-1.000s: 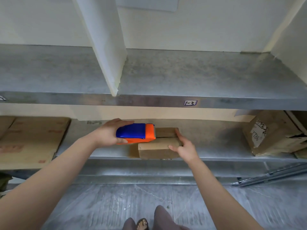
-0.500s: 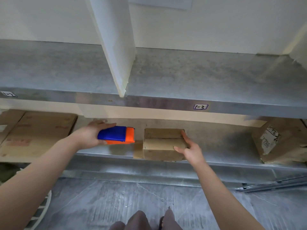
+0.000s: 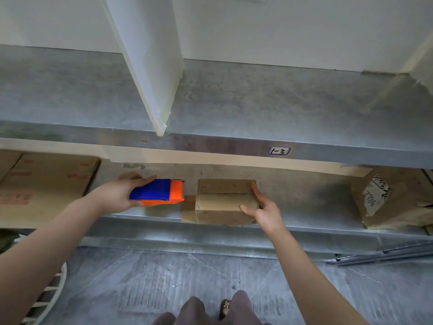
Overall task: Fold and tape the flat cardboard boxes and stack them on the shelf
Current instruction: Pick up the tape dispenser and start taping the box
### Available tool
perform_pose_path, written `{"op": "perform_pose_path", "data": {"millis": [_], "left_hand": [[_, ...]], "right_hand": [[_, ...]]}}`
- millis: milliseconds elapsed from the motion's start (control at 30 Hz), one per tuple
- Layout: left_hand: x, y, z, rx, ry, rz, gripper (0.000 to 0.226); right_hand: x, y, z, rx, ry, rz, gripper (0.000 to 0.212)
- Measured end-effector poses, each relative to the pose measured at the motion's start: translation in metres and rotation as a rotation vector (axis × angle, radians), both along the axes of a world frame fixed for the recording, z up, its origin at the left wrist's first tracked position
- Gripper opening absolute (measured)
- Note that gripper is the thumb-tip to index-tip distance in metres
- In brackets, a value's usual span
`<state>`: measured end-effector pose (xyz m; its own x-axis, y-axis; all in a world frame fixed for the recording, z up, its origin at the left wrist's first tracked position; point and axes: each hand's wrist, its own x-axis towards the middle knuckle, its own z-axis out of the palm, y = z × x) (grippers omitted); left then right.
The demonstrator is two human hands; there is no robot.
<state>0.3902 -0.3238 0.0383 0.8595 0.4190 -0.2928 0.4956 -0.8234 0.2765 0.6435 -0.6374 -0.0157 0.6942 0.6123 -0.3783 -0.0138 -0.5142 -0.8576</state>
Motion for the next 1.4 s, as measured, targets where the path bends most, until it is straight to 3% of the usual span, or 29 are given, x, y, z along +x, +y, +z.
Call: {"op": "perform_pose_path", "data": {"millis": [267,467,700,1067,1200,1400], "left_hand": [[-0.005,0.006,0.009,-0.021,-0.05,-0.049,0.076],[0.013,-0.016,-0.008,0.158,0.129,-0.069,0.074],[0.038,-0.034,-0.015,0.168,0.139,-0.066,0.075],[0.04,-0.035,-0.021,0.02,0.175,0.023,0.08],[0.03,-0.031,-0.033,0.102,0.239,-0.018,0.068],[0.028,-0.02,-0.041,0.102,0.235,-0.011,0.071]], "right_hand": [[0.001,0.001,0.0,0.003,-0.002,0.002,0.08],[-0.001,0.001,0.002,0.006,-0.015,0.015,0.079],[-0.005,0.003,0.004,-0.009,-0.025,0.001,0.077],[-0.006,0.007,0.005,-0.02,-0.035,-0.009,0.076],[-0.006,0.004,0.003,0.009,-0.029,-0.006,0.077],[-0.004,0.005,-0.001,0.028,-0.004,-0.019,0.077]]}}
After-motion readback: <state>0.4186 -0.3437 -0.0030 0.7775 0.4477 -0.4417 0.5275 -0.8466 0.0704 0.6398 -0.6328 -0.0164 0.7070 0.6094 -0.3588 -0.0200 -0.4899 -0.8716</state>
